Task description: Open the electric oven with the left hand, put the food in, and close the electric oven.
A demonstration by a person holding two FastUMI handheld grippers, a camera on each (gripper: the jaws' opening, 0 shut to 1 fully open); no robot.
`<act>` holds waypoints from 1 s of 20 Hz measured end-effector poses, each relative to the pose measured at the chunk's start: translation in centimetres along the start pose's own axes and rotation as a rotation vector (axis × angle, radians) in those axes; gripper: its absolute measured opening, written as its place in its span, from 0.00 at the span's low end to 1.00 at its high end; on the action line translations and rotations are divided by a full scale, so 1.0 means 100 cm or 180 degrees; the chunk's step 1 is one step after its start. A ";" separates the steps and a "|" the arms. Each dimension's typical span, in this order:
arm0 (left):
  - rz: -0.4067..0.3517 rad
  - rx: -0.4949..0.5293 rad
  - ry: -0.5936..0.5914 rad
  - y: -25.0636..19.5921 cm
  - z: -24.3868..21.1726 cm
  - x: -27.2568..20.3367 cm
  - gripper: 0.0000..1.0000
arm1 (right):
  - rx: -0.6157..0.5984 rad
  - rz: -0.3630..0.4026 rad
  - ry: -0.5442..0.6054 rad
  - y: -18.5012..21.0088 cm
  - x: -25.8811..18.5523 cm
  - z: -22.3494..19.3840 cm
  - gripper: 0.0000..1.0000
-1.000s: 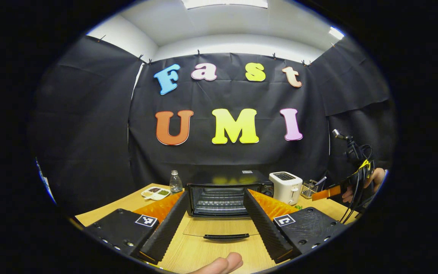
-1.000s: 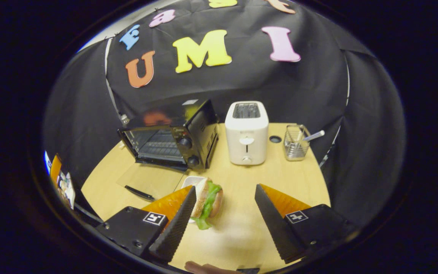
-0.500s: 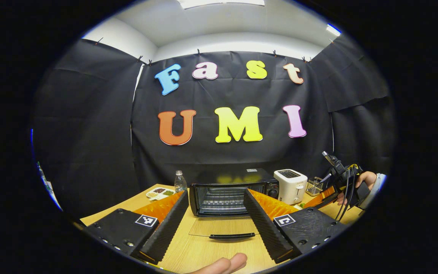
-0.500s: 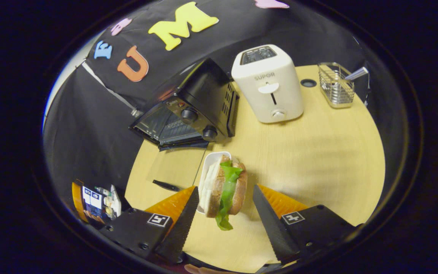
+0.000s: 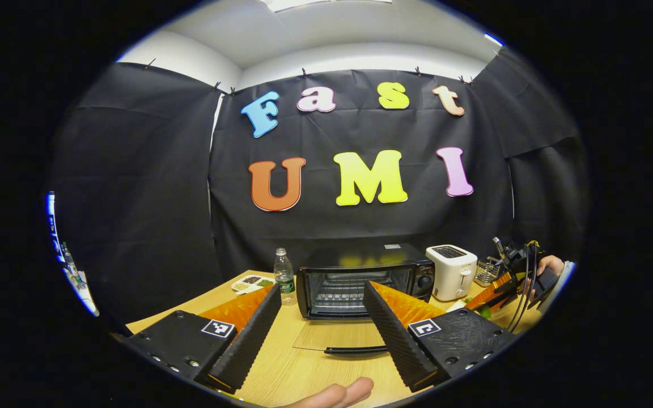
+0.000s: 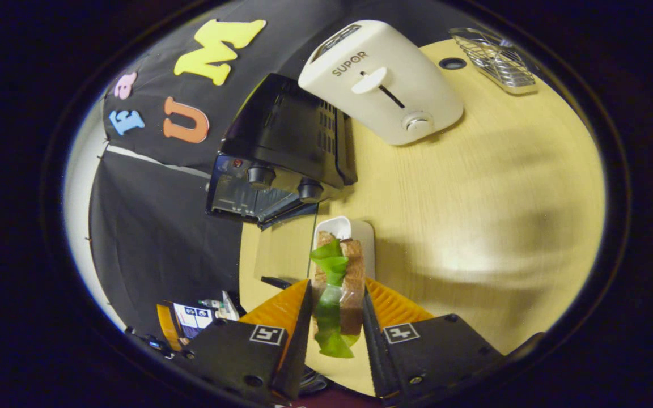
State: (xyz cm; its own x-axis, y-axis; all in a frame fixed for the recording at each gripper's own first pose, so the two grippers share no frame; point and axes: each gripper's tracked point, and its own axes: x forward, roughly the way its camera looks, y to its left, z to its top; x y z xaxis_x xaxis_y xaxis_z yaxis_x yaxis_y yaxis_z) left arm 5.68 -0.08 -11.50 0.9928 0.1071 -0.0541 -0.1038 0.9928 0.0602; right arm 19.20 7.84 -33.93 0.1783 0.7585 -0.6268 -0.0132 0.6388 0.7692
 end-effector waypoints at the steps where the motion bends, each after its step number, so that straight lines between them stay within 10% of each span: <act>1: -0.0033 -0.0022 0.0012 -0.002 -0.001 0.000 0.96 | 0.0005 0.0003 -0.0007 -0.001 0.000 0.000 0.45; 5: -0.0077 -0.0056 0.0008 0.002 0.000 -0.006 0.96 | 0.0059 -0.0007 -0.0089 0.001 -0.005 -0.005 0.31; 20: -0.0533 -0.0466 -0.0001 0.015 -0.004 -0.029 0.93 | 0.0372 0.0318 -0.0818 0.102 -0.041 -0.079 0.40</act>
State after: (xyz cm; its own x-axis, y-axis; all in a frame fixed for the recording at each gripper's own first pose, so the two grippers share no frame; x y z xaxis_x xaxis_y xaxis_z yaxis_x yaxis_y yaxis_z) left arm 2.64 1.17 -11.65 0.9969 -0.0598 -0.0509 0.0548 0.9940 -0.0951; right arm 10.60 12.24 -24.51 0.4253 0.7499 -0.5067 0.0674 0.5321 0.8440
